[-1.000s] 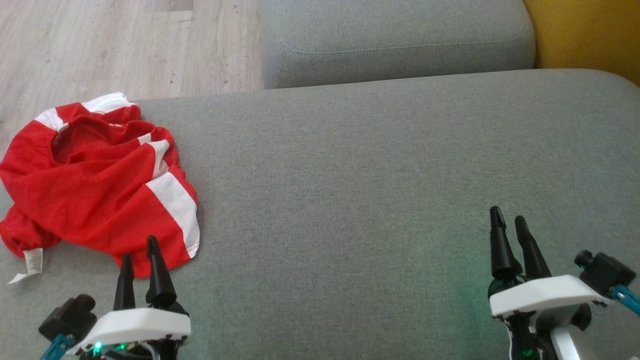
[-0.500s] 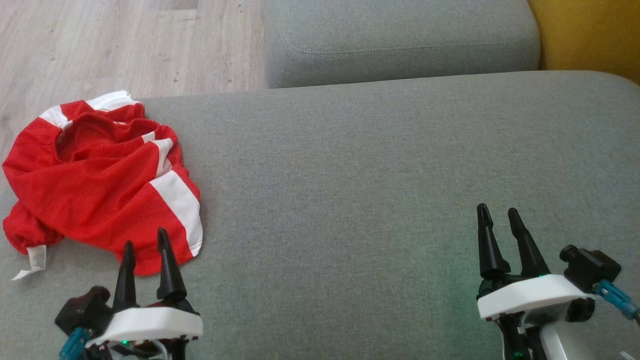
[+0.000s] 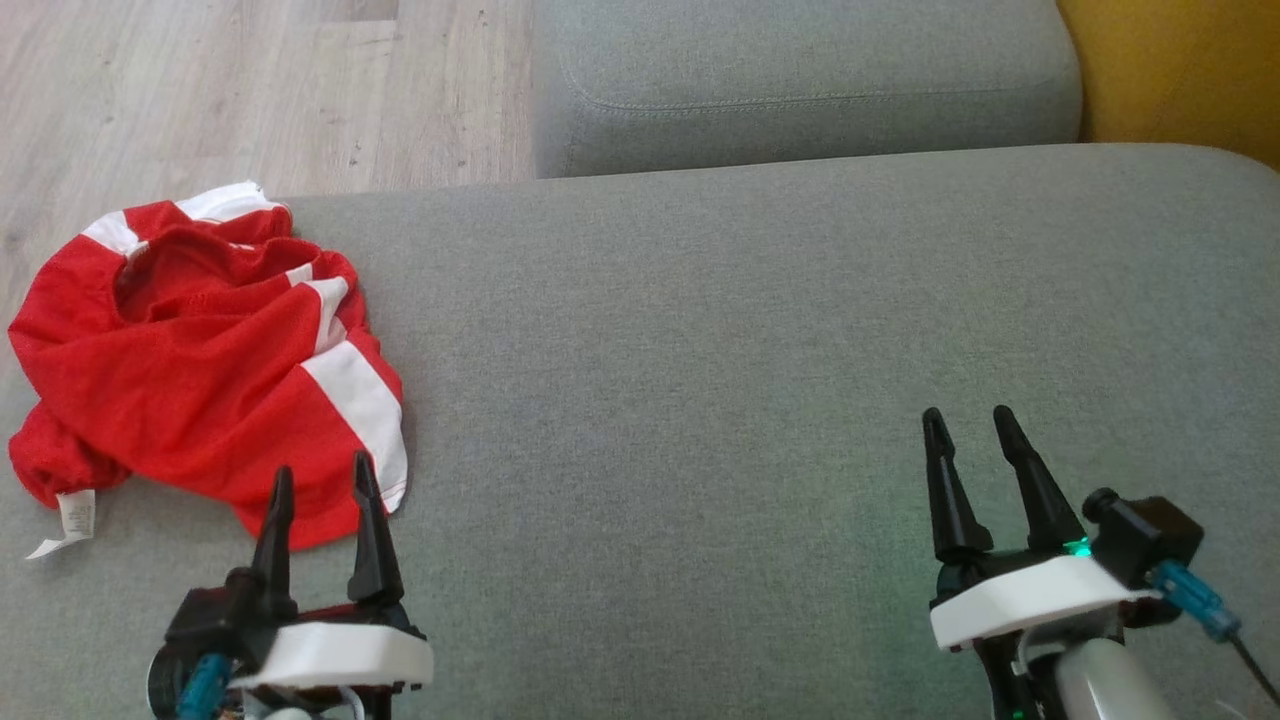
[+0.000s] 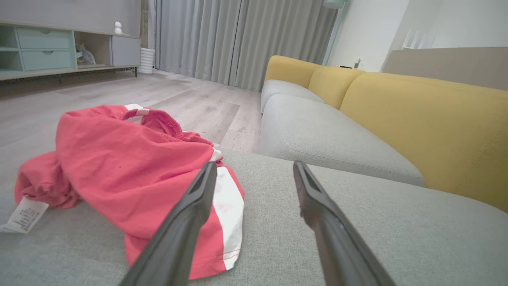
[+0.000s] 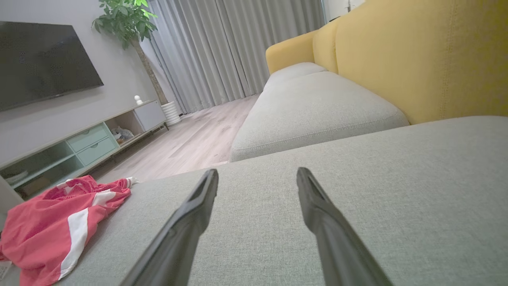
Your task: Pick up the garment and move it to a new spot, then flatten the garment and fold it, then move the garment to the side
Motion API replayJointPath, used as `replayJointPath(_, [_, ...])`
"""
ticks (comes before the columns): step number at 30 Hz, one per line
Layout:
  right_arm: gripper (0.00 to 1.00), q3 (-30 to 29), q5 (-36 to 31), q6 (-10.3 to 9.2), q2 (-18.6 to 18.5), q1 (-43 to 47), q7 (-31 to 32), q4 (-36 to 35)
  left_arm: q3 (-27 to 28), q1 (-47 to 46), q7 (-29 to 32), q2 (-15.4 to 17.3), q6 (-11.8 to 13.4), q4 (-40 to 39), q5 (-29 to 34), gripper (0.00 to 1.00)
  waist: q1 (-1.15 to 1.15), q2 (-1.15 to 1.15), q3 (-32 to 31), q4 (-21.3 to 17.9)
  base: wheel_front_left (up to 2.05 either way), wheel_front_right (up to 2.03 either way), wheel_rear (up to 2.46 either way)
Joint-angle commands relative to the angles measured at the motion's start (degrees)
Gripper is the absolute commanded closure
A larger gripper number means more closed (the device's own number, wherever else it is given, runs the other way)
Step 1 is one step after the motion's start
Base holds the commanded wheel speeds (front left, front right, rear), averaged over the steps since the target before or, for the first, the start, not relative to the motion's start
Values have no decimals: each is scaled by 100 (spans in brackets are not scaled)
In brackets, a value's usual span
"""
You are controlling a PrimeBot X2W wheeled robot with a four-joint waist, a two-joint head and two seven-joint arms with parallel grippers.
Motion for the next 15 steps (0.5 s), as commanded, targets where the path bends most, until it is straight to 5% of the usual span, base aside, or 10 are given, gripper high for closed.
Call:
replayJointPath(1, [0,146,-222,36,-52,-169,-112,-234,90,-138,-102,93,56,-186,219,0,0,0,-9,3,0,0,0])
replayJointPath(15, [0,388,-1334,41,-59,-35,-365,-201,16,-30,-357,87,83,-136,1178,0,0,0,-157,71,0,0,0])
